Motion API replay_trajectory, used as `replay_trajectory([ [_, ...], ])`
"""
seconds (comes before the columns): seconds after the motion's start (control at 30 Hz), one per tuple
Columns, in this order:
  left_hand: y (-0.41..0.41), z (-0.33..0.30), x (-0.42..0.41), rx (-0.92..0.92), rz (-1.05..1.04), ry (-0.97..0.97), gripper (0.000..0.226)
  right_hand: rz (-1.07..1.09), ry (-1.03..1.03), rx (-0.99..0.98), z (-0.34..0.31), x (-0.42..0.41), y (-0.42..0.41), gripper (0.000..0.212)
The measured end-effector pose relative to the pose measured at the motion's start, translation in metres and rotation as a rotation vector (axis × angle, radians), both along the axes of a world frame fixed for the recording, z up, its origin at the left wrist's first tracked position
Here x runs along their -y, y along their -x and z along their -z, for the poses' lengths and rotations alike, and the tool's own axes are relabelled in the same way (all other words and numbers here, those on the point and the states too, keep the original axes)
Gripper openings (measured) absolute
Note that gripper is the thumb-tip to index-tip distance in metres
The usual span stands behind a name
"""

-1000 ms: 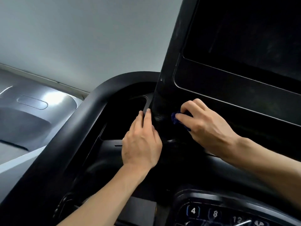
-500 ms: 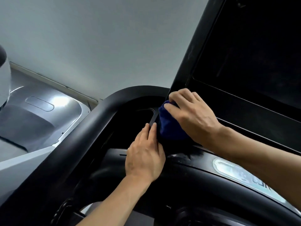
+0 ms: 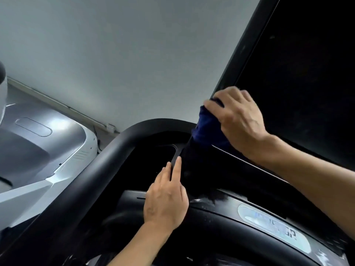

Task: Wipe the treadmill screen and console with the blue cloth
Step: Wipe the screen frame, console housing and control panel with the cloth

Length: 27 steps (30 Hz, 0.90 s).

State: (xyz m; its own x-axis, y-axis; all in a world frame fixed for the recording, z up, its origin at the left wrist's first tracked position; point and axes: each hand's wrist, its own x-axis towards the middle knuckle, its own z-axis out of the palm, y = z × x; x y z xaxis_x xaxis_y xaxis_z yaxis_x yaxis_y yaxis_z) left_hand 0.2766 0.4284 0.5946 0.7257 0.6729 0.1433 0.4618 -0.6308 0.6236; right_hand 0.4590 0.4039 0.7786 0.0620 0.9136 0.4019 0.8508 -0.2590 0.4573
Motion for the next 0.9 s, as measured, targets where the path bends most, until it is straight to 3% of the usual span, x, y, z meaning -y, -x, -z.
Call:
replay_trajectory([
  [0.07, 0.001, -0.003, 0.000, -0.001, -0.003, 0.001, 0.067, 0.094, -0.100, 0.040, -0.043, -0.019, -0.028, 0.050],
  [0.13, 0.002, -0.004, 0.001, 0.002, -0.008, 0.009, 0.067, 0.120, -0.062, 0.085, -0.061, -0.032, -0.046, 0.036],
  [0.2, 0.002, -0.005, 0.000, -0.003, -0.009, 0.029, 0.066, 0.052, 0.025, 0.113, -0.042, -0.029, -0.040, 0.017],
  [0.37, 0.004, -0.007, 0.000, -0.007, 0.004, 0.046, 0.068, -0.092, 0.273, 0.065, 0.035, 0.010, 0.005, 0.034],
  [0.5, 0.005, -0.006, -0.003, -0.002, 0.023, 0.054, 0.065, -0.002, 0.123, 0.089, -0.021, -0.019, -0.036, 0.030],
  [0.63, 0.004, -0.005, -0.003, 0.009, 0.023, 0.022, 0.062, 0.180, -0.101, -0.033, -0.086, -0.055, -0.074, 0.027],
  [0.73, 0.003, -0.003, -0.004, 0.014, 0.023, 0.025, 0.064, 0.166, -0.168, -0.162, -0.053, -0.048, -0.053, 0.022],
  [0.83, 0.003, -0.003, -0.004, 0.024, 0.022, 0.023, 0.066, 0.075, -0.016, -0.210, 0.000, -0.015, -0.015, 0.029],
  [0.9, 0.005, -0.002, -0.004, 0.034, 0.022, 0.027, 0.066, 0.036, -0.004, -0.211, -0.001, -0.010, -0.011, 0.030],
])
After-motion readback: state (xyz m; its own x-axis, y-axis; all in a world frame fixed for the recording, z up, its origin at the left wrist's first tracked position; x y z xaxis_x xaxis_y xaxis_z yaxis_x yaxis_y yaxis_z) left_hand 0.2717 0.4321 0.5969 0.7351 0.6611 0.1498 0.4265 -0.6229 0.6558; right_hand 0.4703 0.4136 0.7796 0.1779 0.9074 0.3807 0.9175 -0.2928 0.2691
